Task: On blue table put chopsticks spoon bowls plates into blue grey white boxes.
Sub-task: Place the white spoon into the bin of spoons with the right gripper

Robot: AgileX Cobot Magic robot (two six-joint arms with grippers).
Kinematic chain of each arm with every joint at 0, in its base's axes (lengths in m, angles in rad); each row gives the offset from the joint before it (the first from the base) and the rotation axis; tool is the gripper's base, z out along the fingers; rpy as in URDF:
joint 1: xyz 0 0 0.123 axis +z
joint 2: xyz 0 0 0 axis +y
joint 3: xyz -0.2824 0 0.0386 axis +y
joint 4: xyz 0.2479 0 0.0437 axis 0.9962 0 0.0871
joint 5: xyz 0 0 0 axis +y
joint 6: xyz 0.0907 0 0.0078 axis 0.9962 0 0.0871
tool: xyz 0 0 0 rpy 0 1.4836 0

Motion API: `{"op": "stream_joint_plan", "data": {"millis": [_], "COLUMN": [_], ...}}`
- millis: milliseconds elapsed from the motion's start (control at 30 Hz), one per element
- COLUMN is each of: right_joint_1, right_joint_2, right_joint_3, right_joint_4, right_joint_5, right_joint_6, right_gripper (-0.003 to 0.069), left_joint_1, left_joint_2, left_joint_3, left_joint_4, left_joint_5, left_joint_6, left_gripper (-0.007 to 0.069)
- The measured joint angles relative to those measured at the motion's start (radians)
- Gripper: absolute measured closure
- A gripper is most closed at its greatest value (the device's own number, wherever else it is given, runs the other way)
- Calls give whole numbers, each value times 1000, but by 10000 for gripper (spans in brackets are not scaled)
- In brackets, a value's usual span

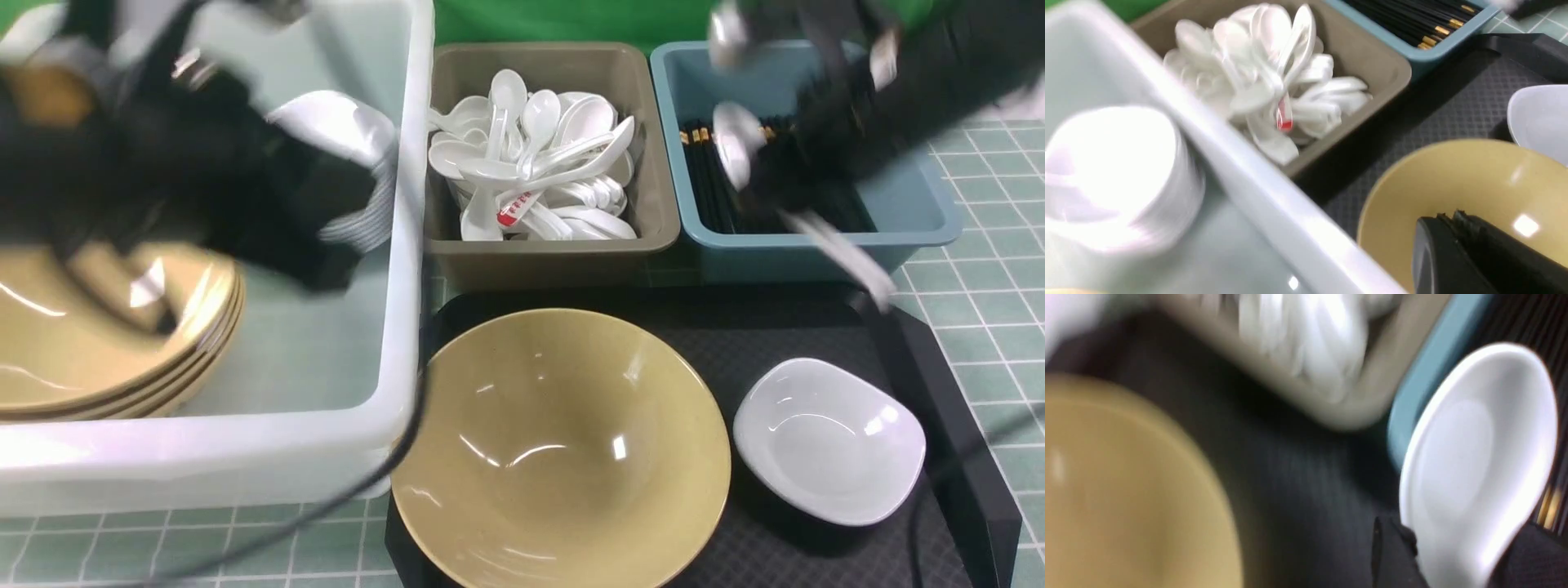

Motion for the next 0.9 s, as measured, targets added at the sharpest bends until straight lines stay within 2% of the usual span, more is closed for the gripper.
{"op": "stream_joint_plan", "data": {"millis": [167,433,500,567,600,667,700,733,767,833,900], "right_joint_1": [28,42,42,42,42,42,42,42,42,42,42], "right_joint_2": [213,553,615,638,639,637,637,623,601,587,547], "right_joint_3": [-292,-692,-788,-833,-837,-877,-882,-915,-948,-961,-952], "right_joint_4": [13,15,15,15,15,15,15,15,15,15,12], "right_joint_5": [-86,-163,-155,-110,-95,6,6,119,239,296,354], "right_joint_6": [14,37,37,37,37,37,36,22,-6,-24,-43], "right_gripper": [299,299,258,172,162,79,72,38,32,47,101], "left_joint_1": [0,0,0,0,0,0,0,0,0,0,0], "left_joint_2": [-87,-96,-98,-98,-97,-80,-74,-34,16,77,168], "left_joint_3": [138,191,191,189,187,156,145,93,17,-47,-148], "left_joint_4": [-67,-117,-120,-120,-120,-120,-120,-117,-104,-95,-76], "left_joint_5": [-35,1,-4,-8,-8,10,23,57,100,132,174], "left_joint_6": [0,0,0,0,0,0,0,0,0,3,16], "left_gripper": [638,638,638,638,638,638,638,638,638,638,632]}}
